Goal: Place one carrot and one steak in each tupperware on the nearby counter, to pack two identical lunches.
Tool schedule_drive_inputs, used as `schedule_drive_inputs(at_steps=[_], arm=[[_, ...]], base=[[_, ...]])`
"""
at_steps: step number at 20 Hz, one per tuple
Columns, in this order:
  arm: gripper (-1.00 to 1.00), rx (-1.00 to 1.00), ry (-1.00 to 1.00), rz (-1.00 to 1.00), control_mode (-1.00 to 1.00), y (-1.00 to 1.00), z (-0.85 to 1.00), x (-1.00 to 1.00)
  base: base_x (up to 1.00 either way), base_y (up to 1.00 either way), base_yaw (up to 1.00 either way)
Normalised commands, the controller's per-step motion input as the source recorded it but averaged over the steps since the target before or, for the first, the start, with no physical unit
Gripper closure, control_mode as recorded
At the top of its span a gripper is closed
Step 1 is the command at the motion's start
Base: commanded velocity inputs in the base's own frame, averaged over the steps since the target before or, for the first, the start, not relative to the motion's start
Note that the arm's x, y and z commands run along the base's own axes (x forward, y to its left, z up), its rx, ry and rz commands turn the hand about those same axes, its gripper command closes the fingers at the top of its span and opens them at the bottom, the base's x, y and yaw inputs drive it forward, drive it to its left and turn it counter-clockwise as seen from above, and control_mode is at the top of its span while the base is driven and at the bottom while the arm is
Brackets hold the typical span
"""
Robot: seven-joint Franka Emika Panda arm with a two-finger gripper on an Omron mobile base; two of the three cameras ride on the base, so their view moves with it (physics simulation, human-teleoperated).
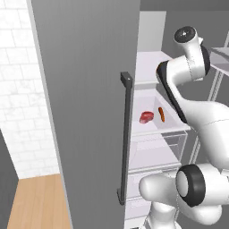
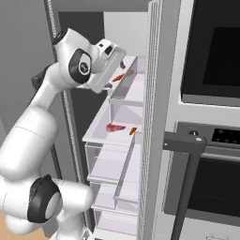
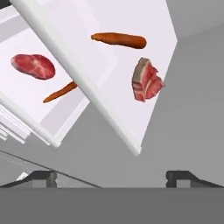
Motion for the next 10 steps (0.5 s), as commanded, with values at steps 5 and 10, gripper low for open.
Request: schedule_drive_inputs(at_steps=[5,10], arm=[[-1.00,0.00,0.01,0.07,-1.00,-0.31,-0.14,0.52],[-1.00,0.00,0.01,0.07,-1.00,-0.11,-0.17,0.52]], base=[[0.00,0.00,0.00],[0.00,0.00,0.00]])
